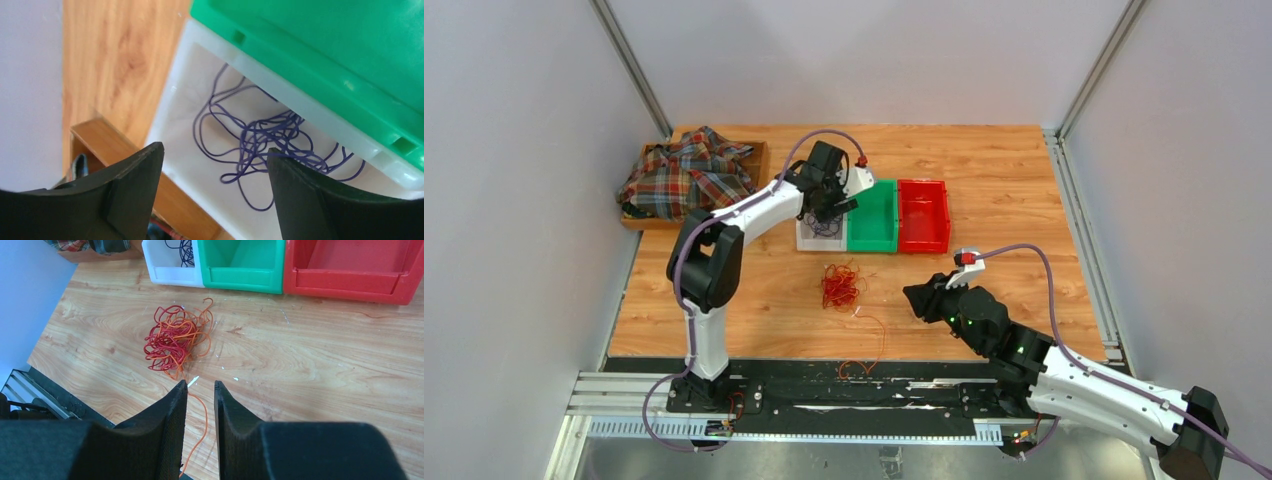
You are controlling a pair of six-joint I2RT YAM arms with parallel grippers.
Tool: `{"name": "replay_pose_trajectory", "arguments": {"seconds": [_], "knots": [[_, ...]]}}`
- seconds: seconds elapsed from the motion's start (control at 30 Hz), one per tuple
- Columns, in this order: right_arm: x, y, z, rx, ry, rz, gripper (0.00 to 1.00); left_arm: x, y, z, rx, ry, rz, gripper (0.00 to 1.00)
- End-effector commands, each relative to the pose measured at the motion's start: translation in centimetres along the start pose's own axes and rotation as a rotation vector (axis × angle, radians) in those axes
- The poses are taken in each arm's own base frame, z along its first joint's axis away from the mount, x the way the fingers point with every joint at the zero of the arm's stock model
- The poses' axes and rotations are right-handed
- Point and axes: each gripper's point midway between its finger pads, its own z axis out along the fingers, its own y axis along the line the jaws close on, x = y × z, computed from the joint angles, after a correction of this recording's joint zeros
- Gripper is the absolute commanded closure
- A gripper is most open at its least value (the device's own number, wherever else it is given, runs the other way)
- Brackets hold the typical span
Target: Untangle the cables
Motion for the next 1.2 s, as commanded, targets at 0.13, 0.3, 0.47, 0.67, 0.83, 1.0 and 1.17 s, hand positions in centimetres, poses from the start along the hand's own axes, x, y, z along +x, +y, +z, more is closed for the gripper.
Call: {"name": "replay_pose_trajectory", "arguments": {"seconds": [0.13, 0.3, 0.47, 0.67, 0.83, 1.0, 1.17], "knots": [[-1.6, 0.0, -0.1, 0.021, -0.044, 0.0, 0.73, -4.1, 3.6, -6.8, 0.052, -0.09, -0.047, 0.05], [-1.3, 0.4, 0.3, 0.012, -0.015, -0.009, 0.6, -4.9, 3.0, -10.4, 0.136, -0.127, -0.084, 0.02], [1.1, 1.3, 0.9, -0.019, 0.102, -0.013, 0.43, -4.0, -1.4, -13.3, 0.282, -0.127, -0.075, 0.02], [6.6, 2.7, 1.7, -0.059, 0.388, -0.037, 0.41, -3.0, -5.1, -15.4, 0.357, -0.131, -0.119, 0.02], [10.4, 3.7, 1.4, -0.093, 0.616, -0.056, 0.46, -3.4, -4.2, -17.0, 0.321, -0.152, -0.155, 0.02], [13.2, 4.1, 1.2, -0.113, 0.767, -0.05, 0.54, -4.6, -2.7, -18.9, 0.286, -0.196, -0.164, 0.02], [14.5, 3.9, 1.3, -0.099, 0.838, -0.05, 0.58, -5.8, -1.5, -20.5, 0.26, -0.244, -0.158, 0.02]]}}
